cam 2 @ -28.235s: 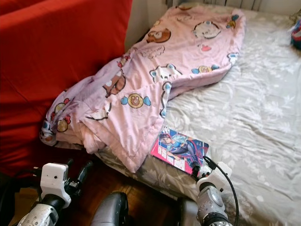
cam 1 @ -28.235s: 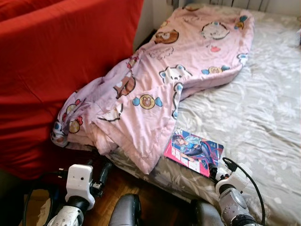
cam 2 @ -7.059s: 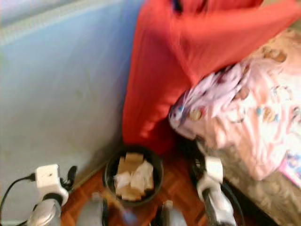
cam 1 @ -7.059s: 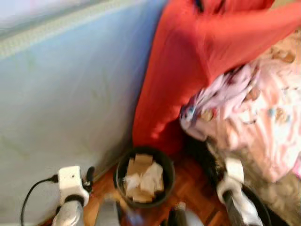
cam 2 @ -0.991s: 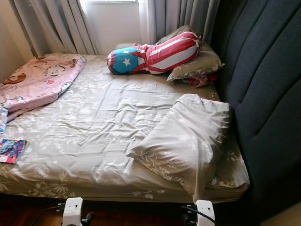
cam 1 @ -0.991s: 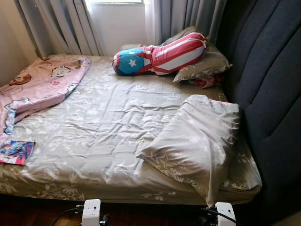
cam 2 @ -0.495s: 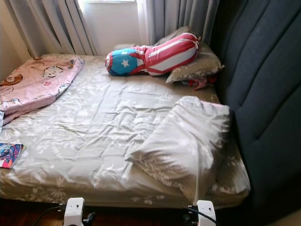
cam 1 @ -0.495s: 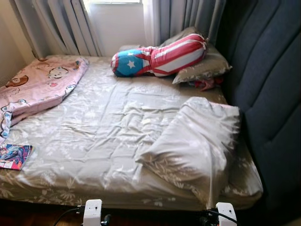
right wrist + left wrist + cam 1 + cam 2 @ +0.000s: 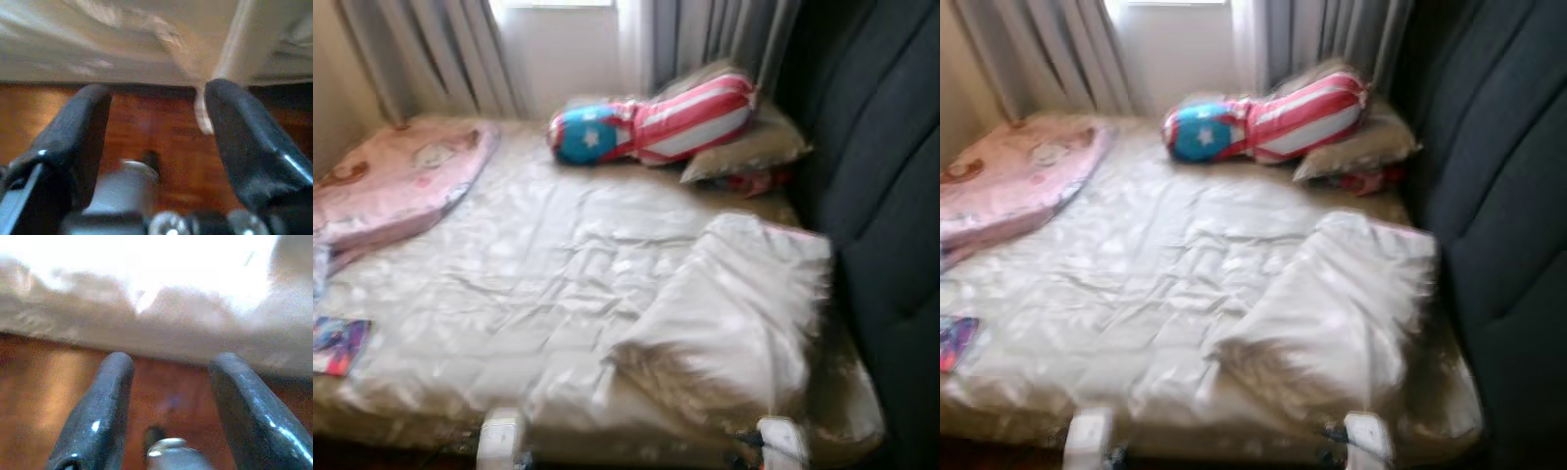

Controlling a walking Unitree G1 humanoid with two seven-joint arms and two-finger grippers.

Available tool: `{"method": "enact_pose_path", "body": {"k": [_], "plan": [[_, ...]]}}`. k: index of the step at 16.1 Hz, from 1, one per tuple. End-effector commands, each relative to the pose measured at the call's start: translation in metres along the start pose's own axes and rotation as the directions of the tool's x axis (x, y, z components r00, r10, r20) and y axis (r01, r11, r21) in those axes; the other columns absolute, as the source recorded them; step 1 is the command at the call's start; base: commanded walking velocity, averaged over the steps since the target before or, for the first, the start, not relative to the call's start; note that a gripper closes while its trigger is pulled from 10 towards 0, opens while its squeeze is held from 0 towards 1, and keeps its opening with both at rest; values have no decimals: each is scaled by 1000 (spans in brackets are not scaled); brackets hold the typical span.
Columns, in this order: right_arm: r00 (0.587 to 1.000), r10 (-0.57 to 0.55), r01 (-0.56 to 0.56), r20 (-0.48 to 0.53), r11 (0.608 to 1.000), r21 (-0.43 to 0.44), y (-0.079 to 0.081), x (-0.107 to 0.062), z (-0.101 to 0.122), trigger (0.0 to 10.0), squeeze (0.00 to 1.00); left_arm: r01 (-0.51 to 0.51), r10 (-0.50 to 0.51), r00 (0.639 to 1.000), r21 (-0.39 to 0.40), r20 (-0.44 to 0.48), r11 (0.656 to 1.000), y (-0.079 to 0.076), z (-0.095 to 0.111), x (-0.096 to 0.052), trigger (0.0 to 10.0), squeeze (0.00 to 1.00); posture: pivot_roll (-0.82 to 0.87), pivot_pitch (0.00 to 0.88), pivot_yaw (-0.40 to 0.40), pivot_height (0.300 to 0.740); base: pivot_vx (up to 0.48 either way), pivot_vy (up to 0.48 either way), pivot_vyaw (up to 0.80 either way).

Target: Clean up the room

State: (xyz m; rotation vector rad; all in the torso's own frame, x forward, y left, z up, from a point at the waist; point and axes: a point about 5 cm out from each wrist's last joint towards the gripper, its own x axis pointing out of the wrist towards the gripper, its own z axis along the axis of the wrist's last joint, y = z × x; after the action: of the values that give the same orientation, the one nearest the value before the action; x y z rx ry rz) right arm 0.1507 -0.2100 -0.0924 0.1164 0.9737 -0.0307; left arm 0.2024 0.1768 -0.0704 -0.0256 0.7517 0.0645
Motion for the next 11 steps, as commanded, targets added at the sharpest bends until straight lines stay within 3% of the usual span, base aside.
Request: {"method": "enact_pose_path", "body": {"k": [1,4,8,10,11], "plan": [[998,44,-44,54,999,-5,17,7,18,10000,0,-55,55,998,2,-43,998,20,-13,-6,10000,0,33,0,-30,740,330,0,0],[997,46,-47,60,999,2,17,7,19,10000,0,-54,54,998,1,-19,999,21,-7,-4,10000,0,30,0,-28,740,311,0,0],[996,44,-45,73,999,16,17,6,19,10000,0,-37,40,991,-24,129,999,19,27,3,10000,0,29,0,-26,740,0,0,0],[993,36,-42,108,998,46,18,6,20,10000,0,-17,23,971,-26,236,1000,18,48,5,10000,0,28,0,-26,740,0,0,0],[987,23,-38,160,995,94,17,5,22,10000,0,2,6,943,-24,333,1000,16,65,4,10000,0,23,0,-23,740,0,0,0]]}}
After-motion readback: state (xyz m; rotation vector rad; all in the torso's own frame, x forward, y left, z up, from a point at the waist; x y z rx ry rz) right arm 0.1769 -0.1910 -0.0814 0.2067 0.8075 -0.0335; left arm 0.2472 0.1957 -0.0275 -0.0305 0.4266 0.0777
